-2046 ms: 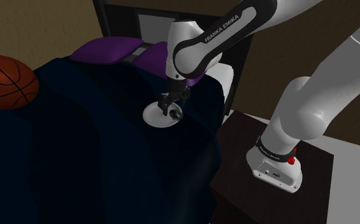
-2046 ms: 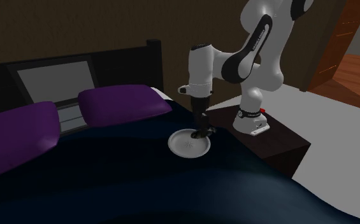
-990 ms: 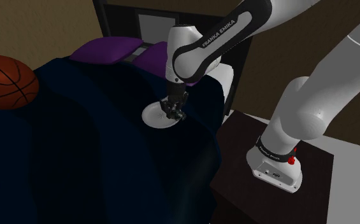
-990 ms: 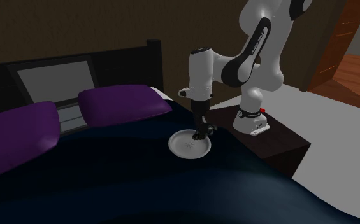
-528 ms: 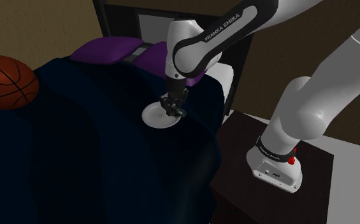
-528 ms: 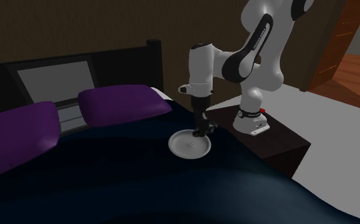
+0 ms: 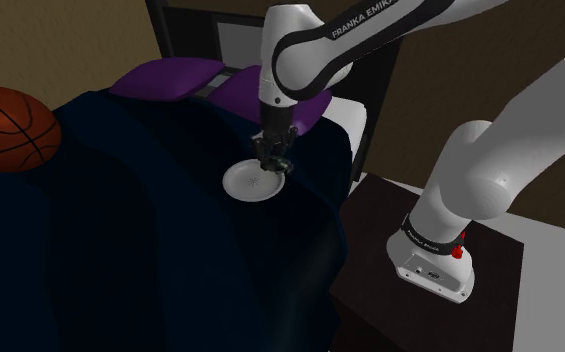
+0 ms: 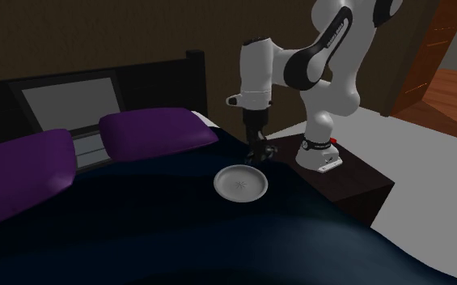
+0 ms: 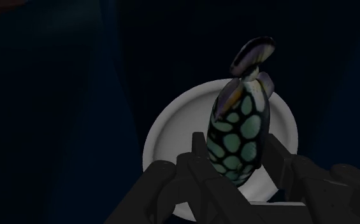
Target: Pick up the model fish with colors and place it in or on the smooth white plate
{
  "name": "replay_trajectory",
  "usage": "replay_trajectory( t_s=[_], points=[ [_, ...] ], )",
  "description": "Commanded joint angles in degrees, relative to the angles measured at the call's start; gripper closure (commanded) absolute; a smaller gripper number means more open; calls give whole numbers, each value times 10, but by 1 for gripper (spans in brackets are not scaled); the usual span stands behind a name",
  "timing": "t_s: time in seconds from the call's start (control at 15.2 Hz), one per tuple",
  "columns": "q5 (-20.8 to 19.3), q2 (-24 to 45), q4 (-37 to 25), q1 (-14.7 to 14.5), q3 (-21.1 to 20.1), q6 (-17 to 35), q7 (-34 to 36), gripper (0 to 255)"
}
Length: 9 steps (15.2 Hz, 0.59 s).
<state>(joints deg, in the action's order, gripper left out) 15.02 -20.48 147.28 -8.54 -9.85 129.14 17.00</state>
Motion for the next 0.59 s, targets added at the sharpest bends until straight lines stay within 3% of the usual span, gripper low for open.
replay_trajectory(
  t_s=[0.0, 0.07, 0.4, 0.53],
  points=[
    [-2, -8, -10, 0, 0, -18, 4, 255],
    [-2, -8, -10, 0, 0, -19, 4, 255],
    [-28, 114, -137, 16, 3, -24, 7, 255],
    [-27, 121, -129, 15, 3, -9, 5, 255]
  ],
)
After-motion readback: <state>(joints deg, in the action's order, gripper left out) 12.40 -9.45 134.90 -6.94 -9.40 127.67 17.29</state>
